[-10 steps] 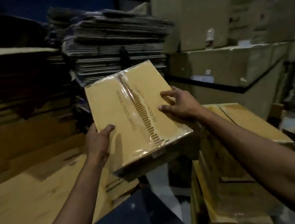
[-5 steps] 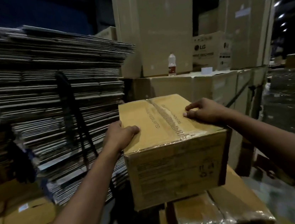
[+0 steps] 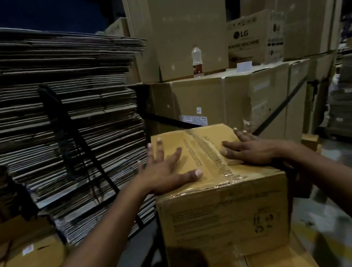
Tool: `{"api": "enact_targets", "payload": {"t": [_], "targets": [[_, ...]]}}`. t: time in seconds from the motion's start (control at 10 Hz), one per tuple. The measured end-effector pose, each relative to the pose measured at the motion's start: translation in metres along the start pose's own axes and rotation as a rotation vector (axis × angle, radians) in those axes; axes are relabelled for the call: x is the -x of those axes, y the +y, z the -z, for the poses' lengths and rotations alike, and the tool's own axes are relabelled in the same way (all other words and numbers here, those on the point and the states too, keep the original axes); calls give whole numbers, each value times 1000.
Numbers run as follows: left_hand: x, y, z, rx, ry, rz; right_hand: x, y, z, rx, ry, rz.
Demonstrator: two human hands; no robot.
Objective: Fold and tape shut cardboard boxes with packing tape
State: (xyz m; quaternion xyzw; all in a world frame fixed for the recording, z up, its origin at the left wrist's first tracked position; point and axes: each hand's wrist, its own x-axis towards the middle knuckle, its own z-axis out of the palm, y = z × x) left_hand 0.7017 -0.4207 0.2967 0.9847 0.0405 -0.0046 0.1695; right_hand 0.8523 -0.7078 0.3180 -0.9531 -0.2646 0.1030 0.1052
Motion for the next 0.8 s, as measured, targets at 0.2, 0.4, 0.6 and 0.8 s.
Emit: {"api": "enact_targets", "payload": {"t": [0.2, 0.4, 0.6, 0.8], "targets": [[-4, 12, 3, 17, -17, -36, 2, -11, 8, 83, 4, 22], [3, 40, 1, -20, -17, -57, 17, -2, 18, 73, -6, 24], [13, 47, -10, -25, -31, -43, 36, 0, 6, 95, 2, 30], [38, 57, -5, 74, 245, 2, 49, -12, 10, 134, 292, -28]]}}
